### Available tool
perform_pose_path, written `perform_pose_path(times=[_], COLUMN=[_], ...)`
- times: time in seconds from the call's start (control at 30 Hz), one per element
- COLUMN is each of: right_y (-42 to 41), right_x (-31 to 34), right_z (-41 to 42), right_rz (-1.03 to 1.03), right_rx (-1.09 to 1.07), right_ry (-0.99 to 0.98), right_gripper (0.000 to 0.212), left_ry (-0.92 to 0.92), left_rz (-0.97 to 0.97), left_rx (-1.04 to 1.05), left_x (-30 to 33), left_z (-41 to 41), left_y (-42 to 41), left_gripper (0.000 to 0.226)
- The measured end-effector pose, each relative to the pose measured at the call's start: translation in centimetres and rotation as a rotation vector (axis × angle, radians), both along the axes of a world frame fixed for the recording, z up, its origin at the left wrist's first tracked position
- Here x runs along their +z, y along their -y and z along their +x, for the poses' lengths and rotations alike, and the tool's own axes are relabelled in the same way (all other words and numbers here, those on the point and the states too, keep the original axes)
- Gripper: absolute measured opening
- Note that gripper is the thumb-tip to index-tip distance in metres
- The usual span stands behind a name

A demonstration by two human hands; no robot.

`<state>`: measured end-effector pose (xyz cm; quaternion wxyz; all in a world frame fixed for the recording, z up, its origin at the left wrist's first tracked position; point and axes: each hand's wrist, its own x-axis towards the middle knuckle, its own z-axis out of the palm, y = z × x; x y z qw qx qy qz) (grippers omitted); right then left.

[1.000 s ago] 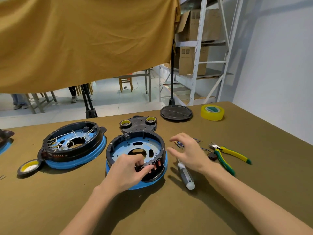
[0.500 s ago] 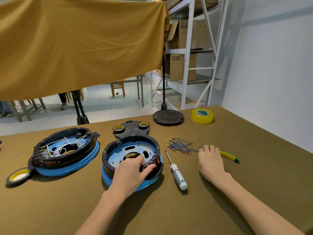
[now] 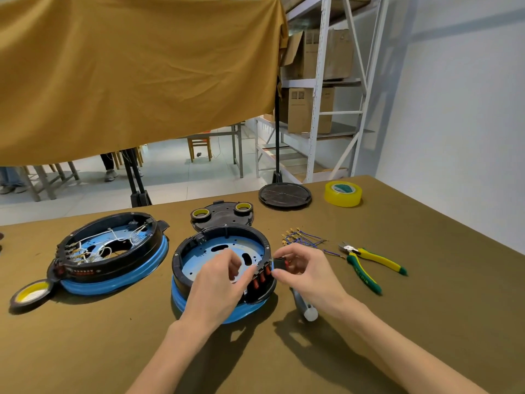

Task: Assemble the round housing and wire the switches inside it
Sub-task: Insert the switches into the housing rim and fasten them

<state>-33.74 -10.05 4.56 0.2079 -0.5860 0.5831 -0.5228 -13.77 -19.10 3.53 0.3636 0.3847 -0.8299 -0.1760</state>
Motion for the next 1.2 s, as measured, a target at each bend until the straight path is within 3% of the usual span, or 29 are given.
perform_pose_path(times=[0.1, 0.2, 0.4, 0.7, 0.87, 1.0, 1.2], right_y=[0.3, 0.5, 0.8, 0.3, 0.7, 0.9, 0.8], right_x=[-0.2, -0.3, -0.3, -0.7, -0.5, -0.6, -1.8], right_z=[1.8, 3.2, 4.1, 4.4, 5.1, 4.5, 4.2], right_rz=[-0.054, -0.083, -0.175, -0.241, -0.086, -0.063, -0.034], right_rx=[0.035, 0.072, 0.023, 0.096, 0.126, 0.199, 0.134], right_ry=[-0.054, -0.040, 0.012, 0.069, 0.357, 0.436, 0.231], right_gripper=[0.033, 0.045, 0.041, 0.042, 0.028, 0.027, 0.027], left_ry=[-0.159, -0.203, -0.261, -0.224, -0.301, -0.280, -0.192], left_rz=[0.046, 0.161, 0.144, -0.057, -0.253, -0.268, -0.217], left_rx=[-0.068, -0.208, -0.242, -0.259, -0.202, -0.216, -0.214], left_x=[0.5, 1.1, 1.1, 0.3, -0.2, -1.0, -2.0], left_z=[0.2, 0.4, 2.1, 2.5, 1.9, 1.9, 1.9], left_y=[-1.0, -1.6, -1.3, -1.2, -1.3, -1.0, -0.6], left_gripper=[0.015, 0.014, 0.018, 0.028, 0.018, 0.015, 0.017])
